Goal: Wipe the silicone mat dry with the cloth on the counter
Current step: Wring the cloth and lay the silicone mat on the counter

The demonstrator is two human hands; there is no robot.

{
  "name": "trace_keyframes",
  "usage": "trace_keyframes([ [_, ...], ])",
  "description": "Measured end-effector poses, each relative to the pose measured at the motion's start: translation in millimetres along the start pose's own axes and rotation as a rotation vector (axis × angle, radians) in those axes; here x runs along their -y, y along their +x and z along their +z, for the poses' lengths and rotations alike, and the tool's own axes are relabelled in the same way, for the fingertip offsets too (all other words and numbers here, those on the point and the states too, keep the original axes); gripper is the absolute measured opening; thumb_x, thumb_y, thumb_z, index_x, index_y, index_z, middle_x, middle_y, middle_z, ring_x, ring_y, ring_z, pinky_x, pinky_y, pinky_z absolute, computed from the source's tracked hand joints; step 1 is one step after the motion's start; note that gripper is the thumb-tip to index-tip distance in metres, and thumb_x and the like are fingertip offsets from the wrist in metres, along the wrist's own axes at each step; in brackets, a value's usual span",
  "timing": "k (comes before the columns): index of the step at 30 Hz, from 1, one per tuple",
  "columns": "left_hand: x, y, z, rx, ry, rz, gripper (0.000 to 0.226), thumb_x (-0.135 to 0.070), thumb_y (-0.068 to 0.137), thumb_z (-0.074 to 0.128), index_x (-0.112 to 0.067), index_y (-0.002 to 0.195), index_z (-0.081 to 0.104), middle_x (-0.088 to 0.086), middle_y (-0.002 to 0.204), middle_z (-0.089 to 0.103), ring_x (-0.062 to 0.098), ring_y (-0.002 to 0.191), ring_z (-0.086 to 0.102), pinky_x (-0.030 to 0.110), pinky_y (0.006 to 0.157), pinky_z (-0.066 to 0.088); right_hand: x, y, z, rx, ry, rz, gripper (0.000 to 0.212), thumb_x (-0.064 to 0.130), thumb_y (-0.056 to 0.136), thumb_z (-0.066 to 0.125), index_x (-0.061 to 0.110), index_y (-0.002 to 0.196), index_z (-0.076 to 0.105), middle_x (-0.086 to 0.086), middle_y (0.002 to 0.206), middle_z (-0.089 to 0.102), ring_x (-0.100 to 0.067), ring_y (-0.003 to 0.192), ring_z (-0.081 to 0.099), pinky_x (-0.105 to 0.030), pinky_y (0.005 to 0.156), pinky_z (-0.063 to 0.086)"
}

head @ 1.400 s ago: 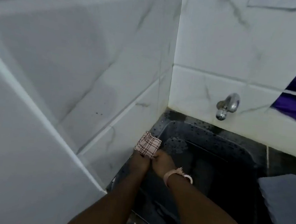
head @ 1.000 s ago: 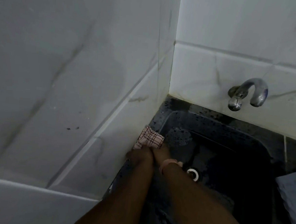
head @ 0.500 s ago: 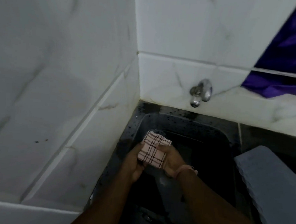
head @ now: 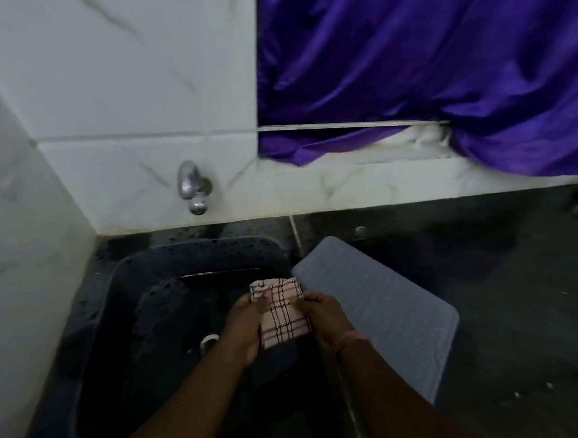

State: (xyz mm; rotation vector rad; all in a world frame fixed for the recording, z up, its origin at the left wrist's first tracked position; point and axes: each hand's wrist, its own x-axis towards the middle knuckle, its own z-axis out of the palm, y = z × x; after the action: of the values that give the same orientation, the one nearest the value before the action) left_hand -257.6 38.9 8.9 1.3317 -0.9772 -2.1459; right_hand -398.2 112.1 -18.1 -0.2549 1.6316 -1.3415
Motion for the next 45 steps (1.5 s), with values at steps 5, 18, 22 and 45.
trace_keyframes([
  [5, 43.5, 8.1, 81.7, 0.056, 0.066, 0.003, 0.022, -0.017, 0.102, 0.054, -0.010, 0.121, 0.064, 0.016, 0.108, 0.075, 0.037, 0.100, 0.071, 0.052, 0.080, 0.060, 9.8, -7.2, -98.1, 0.004, 0.019, 0.050, 0.014, 0.018, 0.090, 0.071, 0.004, 0.094, 0.073, -0.015, 0.099, 0.076, -0.030, 0.097, 0.071, -0.047, 0.089, 0.058],
  [18, 136.0, 50.2, 340.9, 0.151, 0.340, -0.172, 0.022, 0.000, 0.098, 0.053, -0.004, 0.116, 0.066, 0.018, 0.102, 0.074, 0.032, 0.094, 0.071, 0.041, 0.070, 0.061, 14.1, 20.0, -363.8, -0.417, -0.182, -0.133, 0.010, 0.014, 0.093, 0.067, 0.010, 0.102, 0.065, -0.002, 0.093, 0.067, -0.021, 0.092, 0.064, -0.027, 0.073, 0.050],
  [22, 153.6, 61.4, 392.7, 0.166, 0.303, -0.220, 0.024, 0.004, 0.096, 0.055, -0.001, 0.117, 0.065, 0.018, 0.107, 0.072, 0.026, 0.089, 0.070, 0.037, 0.068, 0.061, 28.4, 40.9, -418.2, -0.445, -0.159, -0.101, 0.016, 0.004, 0.090, 0.065, 0.011, 0.104, 0.068, -0.004, 0.095, 0.069, -0.021, 0.091, 0.065, -0.023, 0.065, 0.049],
  [45, 99.2, 102.0, 295.9, -0.686, 0.765, 0.220, 0.028, -0.019, 0.102, 0.048, -0.012, 0.123, 0.065, 0.012, 0.128, 0.063, 0.031, 0.116, 0.058, 0.041, 0.106, 0.042, 14.8, 77.5, -341.3, -0.394, -1.284, -0.355, 0.035, 0.033, 0.094, 0.054, 0.013, 0.121, 0.061, -0.014, 0.122, 0.059, -0.033, 0.108, 0.057, -0.041, 0.092, 0.043],
])
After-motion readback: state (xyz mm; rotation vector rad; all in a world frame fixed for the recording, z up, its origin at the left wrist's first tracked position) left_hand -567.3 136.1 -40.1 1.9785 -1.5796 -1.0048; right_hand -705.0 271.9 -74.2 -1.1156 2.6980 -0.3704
